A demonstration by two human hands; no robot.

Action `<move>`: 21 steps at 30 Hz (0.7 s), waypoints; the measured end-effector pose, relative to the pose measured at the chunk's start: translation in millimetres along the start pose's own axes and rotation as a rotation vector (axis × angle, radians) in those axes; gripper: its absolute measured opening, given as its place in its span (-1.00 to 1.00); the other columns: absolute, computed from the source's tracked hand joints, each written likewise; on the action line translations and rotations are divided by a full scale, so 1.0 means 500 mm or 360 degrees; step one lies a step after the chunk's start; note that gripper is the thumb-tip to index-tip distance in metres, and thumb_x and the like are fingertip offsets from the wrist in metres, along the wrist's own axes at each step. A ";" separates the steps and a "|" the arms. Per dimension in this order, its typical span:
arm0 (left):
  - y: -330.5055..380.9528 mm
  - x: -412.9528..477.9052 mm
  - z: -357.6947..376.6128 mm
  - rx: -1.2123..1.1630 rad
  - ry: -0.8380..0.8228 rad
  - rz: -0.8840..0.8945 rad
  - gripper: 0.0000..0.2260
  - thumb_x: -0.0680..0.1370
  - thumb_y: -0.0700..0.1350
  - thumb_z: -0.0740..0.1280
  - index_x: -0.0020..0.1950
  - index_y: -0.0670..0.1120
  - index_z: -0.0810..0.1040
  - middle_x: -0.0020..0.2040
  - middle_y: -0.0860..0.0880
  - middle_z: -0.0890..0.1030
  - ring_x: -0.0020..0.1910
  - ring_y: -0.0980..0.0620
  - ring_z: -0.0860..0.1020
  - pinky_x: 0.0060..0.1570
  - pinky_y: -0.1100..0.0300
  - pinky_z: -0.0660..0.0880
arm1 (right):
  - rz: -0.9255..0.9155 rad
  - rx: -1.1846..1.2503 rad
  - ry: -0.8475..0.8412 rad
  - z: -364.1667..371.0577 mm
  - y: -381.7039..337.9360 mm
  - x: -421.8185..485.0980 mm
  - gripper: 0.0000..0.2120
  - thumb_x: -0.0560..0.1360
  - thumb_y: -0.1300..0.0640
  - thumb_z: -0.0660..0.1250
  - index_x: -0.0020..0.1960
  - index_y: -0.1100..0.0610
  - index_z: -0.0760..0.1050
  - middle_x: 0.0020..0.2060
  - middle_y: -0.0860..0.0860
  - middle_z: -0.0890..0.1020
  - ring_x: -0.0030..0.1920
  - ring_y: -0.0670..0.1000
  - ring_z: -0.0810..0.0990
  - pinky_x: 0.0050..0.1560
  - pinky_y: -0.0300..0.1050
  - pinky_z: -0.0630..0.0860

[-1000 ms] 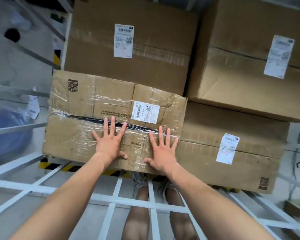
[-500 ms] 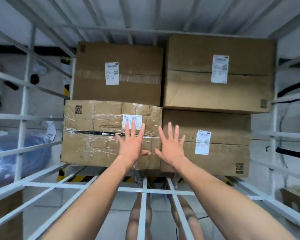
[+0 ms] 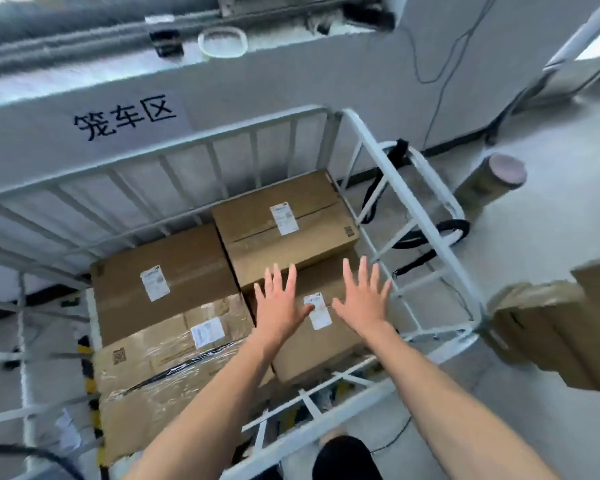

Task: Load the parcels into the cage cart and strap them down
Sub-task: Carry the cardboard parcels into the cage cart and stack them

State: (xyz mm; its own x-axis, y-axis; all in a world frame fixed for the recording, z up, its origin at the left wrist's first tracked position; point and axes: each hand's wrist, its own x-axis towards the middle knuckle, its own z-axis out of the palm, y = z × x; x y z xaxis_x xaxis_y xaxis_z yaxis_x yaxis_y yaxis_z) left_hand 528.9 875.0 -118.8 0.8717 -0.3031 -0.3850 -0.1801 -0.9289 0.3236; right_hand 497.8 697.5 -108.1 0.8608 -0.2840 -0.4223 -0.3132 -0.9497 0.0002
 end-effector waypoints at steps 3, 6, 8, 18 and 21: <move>0.082 -0.033 -0.038 0.0002 0.0052 0.0187 -0.15 0.56 0.30 0.25 0.64 -0.02 -0.12 0.64 -0.21 -0.13 0.61 -0.22 -0.19 0.52 -0.24 -0.07 | 0.0199 0.0065 0.0112 -0.043 0.098 -0.088 -0.12 0.56 -0.26 0.20 0.62 -0.03 -0.29 0.60 0.17 -0.23 0.59 0.28 -0.21 0.52 0.36 -0.08; 0.182 -0.063 -0.054 0.0066 0.0009 0.0363 -0.13 0.56 0.29 0.27 0.64 -0.02 -0.15 0.64 -0.20 -0.15 0.60 -0.22 -0.21 0.54 -0.26 -0.09 | 0.0392 0.0147 0.0203 -0.066 0.200 -0.176 -0.14 0.57 -0.25 0.18 0.62 -0.04 -0.29 0.61 0.16 -0.22 0.59 0.26 -0.20 0.53 0.36 -0.05; 0.247 -0.082 -0.053 0.0063 -0.0059 0.0449 -0.12 0.55 0.26 0.31 0.64 -0.01 -0.16 0.63 -0.21 -0.14 0.60 -0.21 -0.22 0.54 -0.25 -0.12 | 0.0518 0.0188 0.0248 -0.075 0.255 -0.230 -0.15 0.57 -0.25 0.19 0.62 -0.04 -0.25 0.62 0.16 -0.16 0.60 0.26 -0.15 0.53 0.35 0.00; 0.785 -0.231 0.044 0.0243 -0.0236 0.1183 -0.16 0.57 0.24 0.28 0.64 0.01 -0.16 0.63 -0.20 -0.17 0.60 -0.21 -0.21 0.54 -0.23 -0.14 | 0.1289 0.0552 0.0516 -0.077 0.655 -0.542 -0.18 0.57 -0.24 0.18 0.63 -0.03 -0.21 0.62 0.15 -0.15 0.60 0.26 -0.11 0.53 0.31 0.00; 0.943 -0.273 0.089 0.0266 -0.0265 0.1276 -0.17 0.58 0.24 0.27 0.64 0.01 -0.17 0.63 -0.21 -0.18 0.60 -0.20 -0.23 0.53 -0.22 -0.14 | 0.1423 0.0653 0.0583 -0.074 0.796 -0.605 -0.22 0.59 -0.23 0.16 0.63 -0.03 -0.18 0.62 0.15 -0.15 0.60 0.24 -0.09 0.54 0.29 -0.02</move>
State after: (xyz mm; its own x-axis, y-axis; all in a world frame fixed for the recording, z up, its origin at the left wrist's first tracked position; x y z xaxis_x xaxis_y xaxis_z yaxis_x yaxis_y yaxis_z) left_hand 304.7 469.1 47.9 0.3739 -0.9011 -0.2196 -0.7939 -0.4333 0.4266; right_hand 127.7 400.4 53.4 0.2961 -0.9476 -0.1198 -0.9478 -0.2761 -0.1593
